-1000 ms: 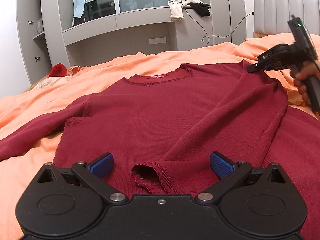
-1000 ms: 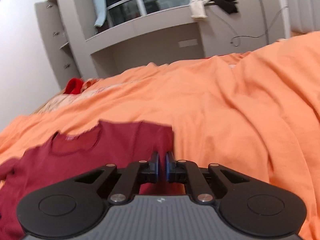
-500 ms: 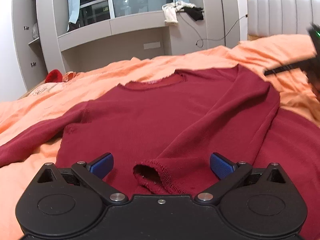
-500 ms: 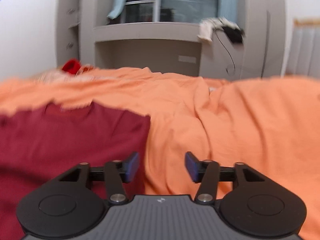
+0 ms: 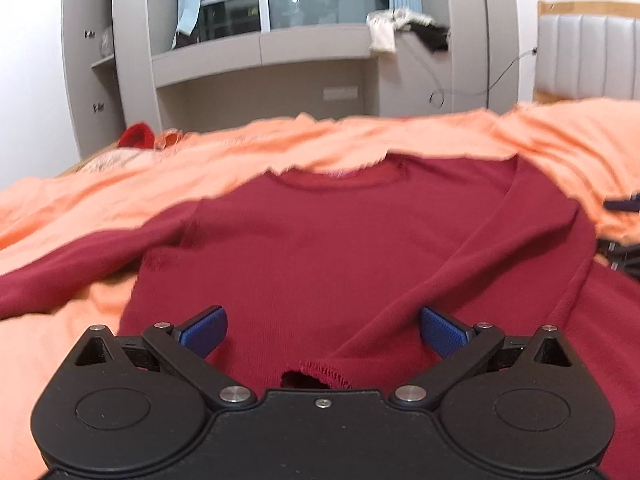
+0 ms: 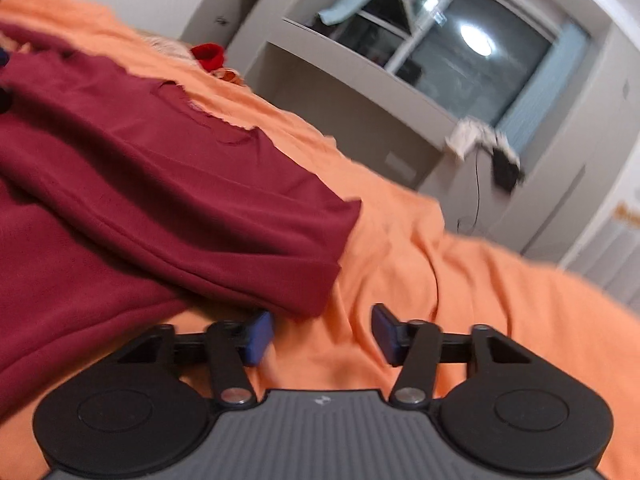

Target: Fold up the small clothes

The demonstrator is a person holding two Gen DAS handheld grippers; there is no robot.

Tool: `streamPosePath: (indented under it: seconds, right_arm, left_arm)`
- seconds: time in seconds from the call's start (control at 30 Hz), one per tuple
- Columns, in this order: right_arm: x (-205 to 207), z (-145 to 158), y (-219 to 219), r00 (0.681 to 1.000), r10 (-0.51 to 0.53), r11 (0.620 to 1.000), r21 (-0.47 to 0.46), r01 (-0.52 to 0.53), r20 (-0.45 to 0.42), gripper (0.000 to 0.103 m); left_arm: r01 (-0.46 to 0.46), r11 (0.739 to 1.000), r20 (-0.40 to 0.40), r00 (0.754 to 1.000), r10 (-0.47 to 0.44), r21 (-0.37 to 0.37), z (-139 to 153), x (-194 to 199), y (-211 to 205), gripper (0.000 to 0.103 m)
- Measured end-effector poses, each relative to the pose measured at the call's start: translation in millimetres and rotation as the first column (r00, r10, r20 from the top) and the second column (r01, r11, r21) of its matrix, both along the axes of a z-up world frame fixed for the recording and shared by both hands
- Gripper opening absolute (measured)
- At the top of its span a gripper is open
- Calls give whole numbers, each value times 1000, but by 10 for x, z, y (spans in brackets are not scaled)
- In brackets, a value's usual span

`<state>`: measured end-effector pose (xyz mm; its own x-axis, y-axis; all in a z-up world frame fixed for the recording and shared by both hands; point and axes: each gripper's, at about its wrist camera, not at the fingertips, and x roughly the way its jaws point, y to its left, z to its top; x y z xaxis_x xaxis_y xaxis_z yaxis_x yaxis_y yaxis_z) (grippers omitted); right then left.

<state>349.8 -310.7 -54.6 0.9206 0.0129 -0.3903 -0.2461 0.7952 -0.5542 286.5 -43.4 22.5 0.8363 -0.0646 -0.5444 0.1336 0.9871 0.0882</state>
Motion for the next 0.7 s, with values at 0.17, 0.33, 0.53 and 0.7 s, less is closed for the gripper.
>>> streamPosePath:
  seconds: [0.17,0.33,0.53,0.7]
  right_arm:
    - [71,-66,77,999,25,999,-21,-26,-38,8]
    - [71,-38,-39,999,27,998,61,-24,-44,8]
    - [-33,-47,-126,1000,20,993,120,-19,-9,9]
    - [-66,-45,-116,1000,24,993,115,-25,8,16]
  left_arm:
    - [8,1000,9,1000,-8,0,21,3,17,102]
    - [79,995,90,993,-73,-56,297,152,-58,102]
    - [182,975,61,983,-176,-124,512,818,-754,102]
    - [287,942,-5,956,-293,-175,394,1378,-1418,102]
